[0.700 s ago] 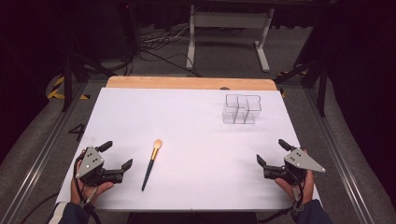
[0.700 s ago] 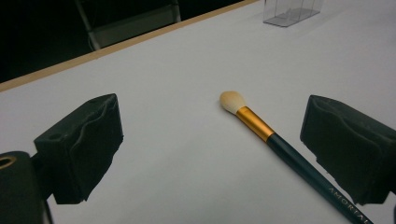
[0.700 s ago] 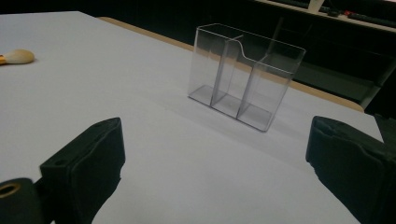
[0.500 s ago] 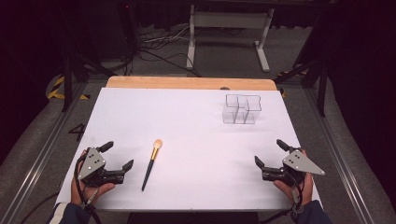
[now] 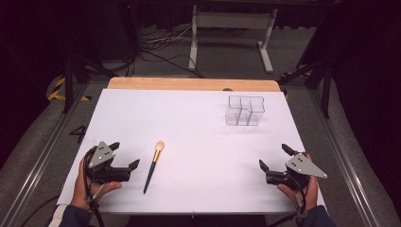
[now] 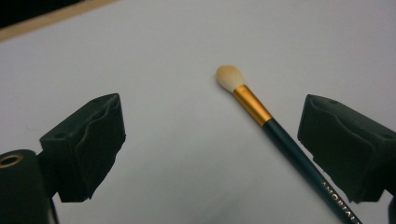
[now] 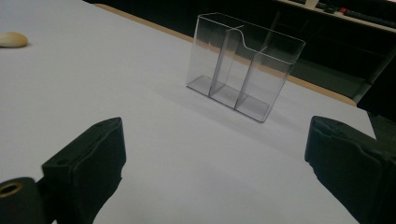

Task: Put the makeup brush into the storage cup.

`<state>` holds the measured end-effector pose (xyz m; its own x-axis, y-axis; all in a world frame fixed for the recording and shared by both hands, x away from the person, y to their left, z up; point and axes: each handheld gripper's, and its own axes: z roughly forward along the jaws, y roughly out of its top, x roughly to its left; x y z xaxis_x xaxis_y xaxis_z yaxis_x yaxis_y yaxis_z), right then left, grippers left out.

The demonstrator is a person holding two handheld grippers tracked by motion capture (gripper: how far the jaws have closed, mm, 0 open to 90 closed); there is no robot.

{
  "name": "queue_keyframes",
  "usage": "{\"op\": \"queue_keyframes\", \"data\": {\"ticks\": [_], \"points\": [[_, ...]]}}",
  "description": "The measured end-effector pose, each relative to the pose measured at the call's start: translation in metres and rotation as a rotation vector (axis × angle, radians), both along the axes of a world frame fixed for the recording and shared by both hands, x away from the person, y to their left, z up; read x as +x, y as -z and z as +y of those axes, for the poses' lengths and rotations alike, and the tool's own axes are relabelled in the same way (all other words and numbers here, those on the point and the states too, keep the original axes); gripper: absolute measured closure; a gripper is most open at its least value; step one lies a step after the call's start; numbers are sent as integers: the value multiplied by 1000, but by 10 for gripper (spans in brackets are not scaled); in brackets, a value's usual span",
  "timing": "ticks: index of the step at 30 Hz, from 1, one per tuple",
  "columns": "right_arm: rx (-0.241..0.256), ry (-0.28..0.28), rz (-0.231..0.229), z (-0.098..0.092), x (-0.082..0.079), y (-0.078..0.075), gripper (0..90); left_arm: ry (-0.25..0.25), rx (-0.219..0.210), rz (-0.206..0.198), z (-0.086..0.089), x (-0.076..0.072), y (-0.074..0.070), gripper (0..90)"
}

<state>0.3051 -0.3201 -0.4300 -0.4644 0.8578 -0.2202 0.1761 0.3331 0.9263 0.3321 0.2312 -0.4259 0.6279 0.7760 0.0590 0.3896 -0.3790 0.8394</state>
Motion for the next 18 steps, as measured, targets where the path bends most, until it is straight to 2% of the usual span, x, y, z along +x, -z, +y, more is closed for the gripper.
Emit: {"op": "queue_keyframes", "data": {"ticks": [1,2,3,4,5,6,7,9,10,11,14,15,16,18], "points": [[0,0,3,0,1,0,60,-30,70,62,-4,4,-2,92],[-1,-2,5,1,1,1,60,-46,112,90,-6,7,-4,106],[-7,-3,12,1,1,2,60,-46,113,113,-7,9,-5,106],[-11,-5,16,1,2,3,60,-42,108,173,-11,12,-8,119],[-21,-4,22,1,2,3,60,-46,124,218,-15,15,-10,143],[-21,-4,22,1,2,3,60,-46,124,218,-15,15,-10,138],[-24,-4,25,1,2,4,60,-53,131,264,-21,20,-13,138],[-33,-3,30,1,3,5,60,-35,155,336,-32,29,-14,163],[-33,-3,30,1,3,5,61,-32,164,353,-37,32,-14,161],[-31,-1,28,1,3,5,62,-32,164,353,-37,32,-14,165],[-29,2,30,2,4,5,62,-14,199,407,-53,44,-12,169],[-32,1,31,2,4,5,63,-11,190,433,-59,51,-11,189],[-36,2,31,2,4,6,62,-11,190,433,-59,51,-11,193],[-39,1,32,2,4,6,63,-14,206,486,-67,60,-8,197]]}}
